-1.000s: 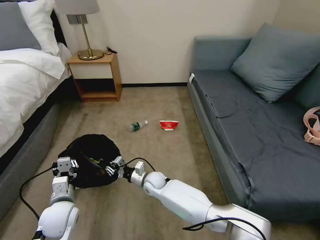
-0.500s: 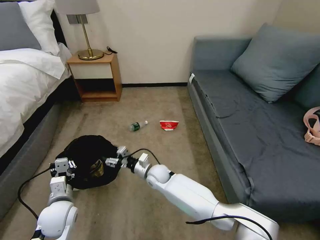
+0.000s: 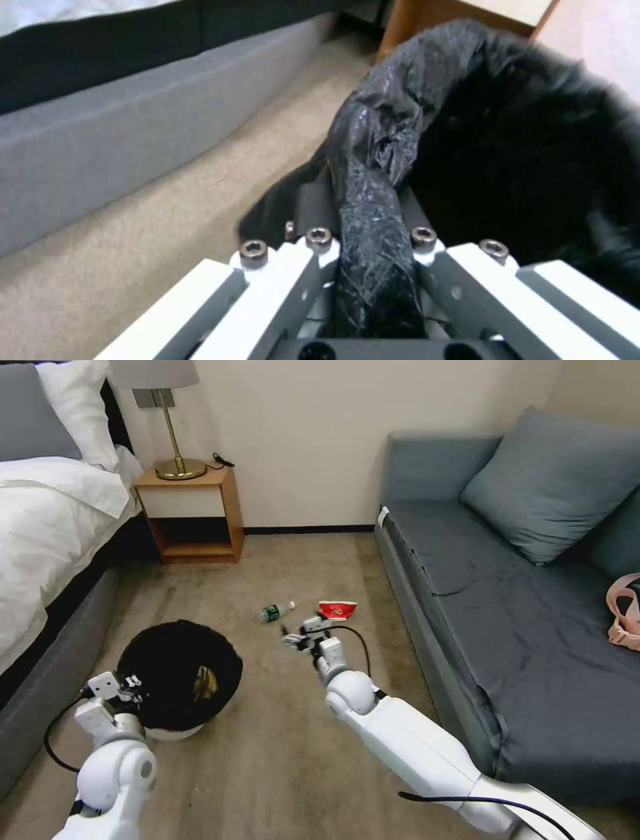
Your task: Pick up the trash bin, then pick up the garbage on the floor and place it into the trash bin.
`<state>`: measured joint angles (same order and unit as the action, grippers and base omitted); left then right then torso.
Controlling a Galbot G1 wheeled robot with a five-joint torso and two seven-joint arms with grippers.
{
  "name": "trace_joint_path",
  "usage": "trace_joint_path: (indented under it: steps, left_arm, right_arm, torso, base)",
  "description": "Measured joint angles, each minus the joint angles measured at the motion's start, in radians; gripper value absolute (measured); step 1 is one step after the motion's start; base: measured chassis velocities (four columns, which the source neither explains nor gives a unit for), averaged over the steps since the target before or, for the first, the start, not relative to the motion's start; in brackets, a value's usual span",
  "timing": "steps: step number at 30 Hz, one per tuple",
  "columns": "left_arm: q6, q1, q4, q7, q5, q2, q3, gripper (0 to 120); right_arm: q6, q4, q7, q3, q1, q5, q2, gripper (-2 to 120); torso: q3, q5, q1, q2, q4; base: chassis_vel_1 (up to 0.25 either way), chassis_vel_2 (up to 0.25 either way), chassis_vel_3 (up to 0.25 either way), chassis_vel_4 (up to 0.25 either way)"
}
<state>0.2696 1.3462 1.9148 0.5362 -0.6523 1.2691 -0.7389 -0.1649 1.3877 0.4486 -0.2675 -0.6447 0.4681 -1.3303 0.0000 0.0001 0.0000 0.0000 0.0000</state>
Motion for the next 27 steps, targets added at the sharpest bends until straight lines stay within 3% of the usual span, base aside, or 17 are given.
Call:
trace_joint_path:
  steps: [11, 27]
  left_arm:
    - [-0.011, 0.027, 0.0, -0.014, 0.018, -0.016, -0.027, 4]
    - [-0.013, 0.046, -0.011, -0.037, 0.106, -0.042, -0.06, 4]
  right_arm:
    - [-0.067, 0.051, 0.067, 0.066, -0.086, 0.002, 0.006, 100]
    - [0.004, -0.007, -0.044, 0.102, -0.128, 0.054, -0.003, 100]
  torso:
    - [0.0, 0.0, 0.0, 0.0, 0.0]
    - [0.0, -0.0001, 0.0, 0.0, 0.0001]
  base:
    - [0.0, 0.0, 0.0, 0.0]
    - [-0.004, 0.003, 0.003, -0.001]
